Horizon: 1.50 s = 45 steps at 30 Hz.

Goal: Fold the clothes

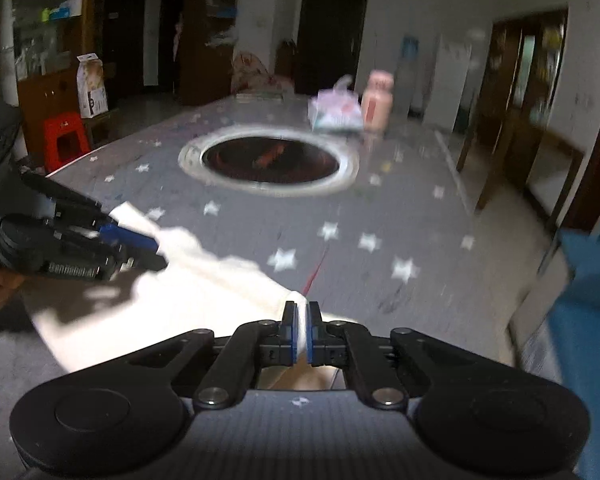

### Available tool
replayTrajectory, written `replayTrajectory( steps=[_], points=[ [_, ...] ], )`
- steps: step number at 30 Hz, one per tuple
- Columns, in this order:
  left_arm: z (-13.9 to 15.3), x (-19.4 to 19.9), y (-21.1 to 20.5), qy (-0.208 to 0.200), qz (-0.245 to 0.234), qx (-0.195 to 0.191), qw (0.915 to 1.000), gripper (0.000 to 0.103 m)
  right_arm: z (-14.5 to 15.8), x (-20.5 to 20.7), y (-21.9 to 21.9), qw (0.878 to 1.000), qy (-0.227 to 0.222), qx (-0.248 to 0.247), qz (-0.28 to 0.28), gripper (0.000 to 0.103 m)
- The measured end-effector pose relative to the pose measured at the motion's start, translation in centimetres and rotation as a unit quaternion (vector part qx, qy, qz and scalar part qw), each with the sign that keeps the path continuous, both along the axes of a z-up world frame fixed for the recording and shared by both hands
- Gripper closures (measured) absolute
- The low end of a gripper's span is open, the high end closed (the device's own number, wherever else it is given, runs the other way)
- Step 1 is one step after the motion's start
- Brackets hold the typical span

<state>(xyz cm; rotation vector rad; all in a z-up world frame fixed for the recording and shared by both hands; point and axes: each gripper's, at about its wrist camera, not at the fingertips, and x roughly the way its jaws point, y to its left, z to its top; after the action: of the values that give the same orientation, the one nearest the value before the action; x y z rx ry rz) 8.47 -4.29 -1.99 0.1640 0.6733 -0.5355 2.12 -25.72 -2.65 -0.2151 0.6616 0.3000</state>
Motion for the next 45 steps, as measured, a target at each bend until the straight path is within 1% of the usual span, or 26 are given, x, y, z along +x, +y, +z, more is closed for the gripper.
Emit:
replayTrajectory(
  steps=[4,5,6,7,9,11,13,15,17,20,22,25,27,29,32,34,38,40,45],
  points=[
    [-0.1,0.0,0.0,-0.003,0.001,-0.001,1.0000,0.078,-1.3,1.7,-0.1,1.000,0.012,-0.013,-0.012,0.100],
    [0.0,0.0,0.1,-0.002,0.001,-0.002,1.0000,0.078,-2.7,2.3,-0.5,0.999,0.025,-0.019,-0.026,0.100],
    [0.1,0.0,0.2,0.000,0.003,-0.003,1.0000,0.078,-3.2,2.6,-0.9,0.999,0.032,-0.016,-0.034,0.099],
    [0.2,-0.1,0.3,0.000,0.005,-0.006,1.0000,0.078,-3.4,2.7,-1.4,0.999,0.035,-0.002,-0.039,0.099],
    [0.7,-0.3,0.5,-0.002,0.008,-0.012,0.9999,0.078,-2.3,2.4,-2.0,0.998,0.029,0.020,-0.052,0.098],
    [1.3,-0.5,0.6,-0.007,0.008,-0.023,0.9997,0.078,-1.0,2.1,-1.9,0.999,0.019,0.036,-0.036,0.098],
    [1.5,-0.4,0.4,-0.007,0.005,-0.030,0.9995,0.078,0.0,2.0,-1.4,0.997,0.027,0.071,-0.006,0.098],
    [1.5,-0.1,0.2,-0.004,0.005,-0.032,0.9995,0.078,0.1,2.7,-0.2,0.995,0.039,0.086,0.026,0.098],
    [1.2,0.6,0.0,0.005,0.012,-0.031,0.9994,0.078,-0.5,3.7,1.1,0.994,0.047,0.084,0.043,0.098],
    [0.7,1.8,-0.1,0.019,0.024,-0.033,0.9990,0.078,-2.0,5.3,2.7,0.993,0.069,0.085,0.046,0.098],
    [0.5,2.2,-0.2,0.017,0.028,-0.029,0.9991,0.078,-3.1,6.2,3.1,0.993,0.080,0.074,0.043,0.099],
    [0.6,2.3,-0.2,0.016,0.030,-0.028,0.9990,0.078,-2.5,6.2,2.4,0.992,0.078,0.093,0.046,0.099],
    [0.7,2.0,-0.2,0.014,0.030,-0.030,0.9990,0.077,-1.4,5.5,1.2,0.992,0.068,0.098,0.036,0.098],
    [1.0,1.5,-0.3,0.011,0.029,-0.030,0.9991,0.078,-0.6,4.3,0.2,0.994,0.062,0.088,0.035,0.098],
    [1.8,-0.4,-0.9,-0.001,0.005,-0.039,0.9992,0.078,0.4,2.3,-0.8,0.995,0.058,0.071,0.034,0.098],
    [2.1,-1.7,-1.6,-0.001,-0.017,-0.047,0.9988,0.078,0.8,0.8,-1.1,0.996,0.060,0.063,0.035,0.098],
    [2.0,-4.7,-3.4,-0.002,-0.066,-0.048,0.9966,0.078,0.7,-2.0,-1.9,0.995,0.074,0.069,0.027,0.096],
    [1.8,-5.6,-4.1,0.000,-0.080,-0.048,0.9957,0.078,0.2,-3.0,-2.2,0.994,0.082,0.077,0.017,0.095],
    [1.1,-7.2,-5.6,-0.003,-0.106,-0.035,0.9937,0.077,-0.6,-4.9,-2.4,0.993,0.080,0.084,0.005,0.093]
  ],
)
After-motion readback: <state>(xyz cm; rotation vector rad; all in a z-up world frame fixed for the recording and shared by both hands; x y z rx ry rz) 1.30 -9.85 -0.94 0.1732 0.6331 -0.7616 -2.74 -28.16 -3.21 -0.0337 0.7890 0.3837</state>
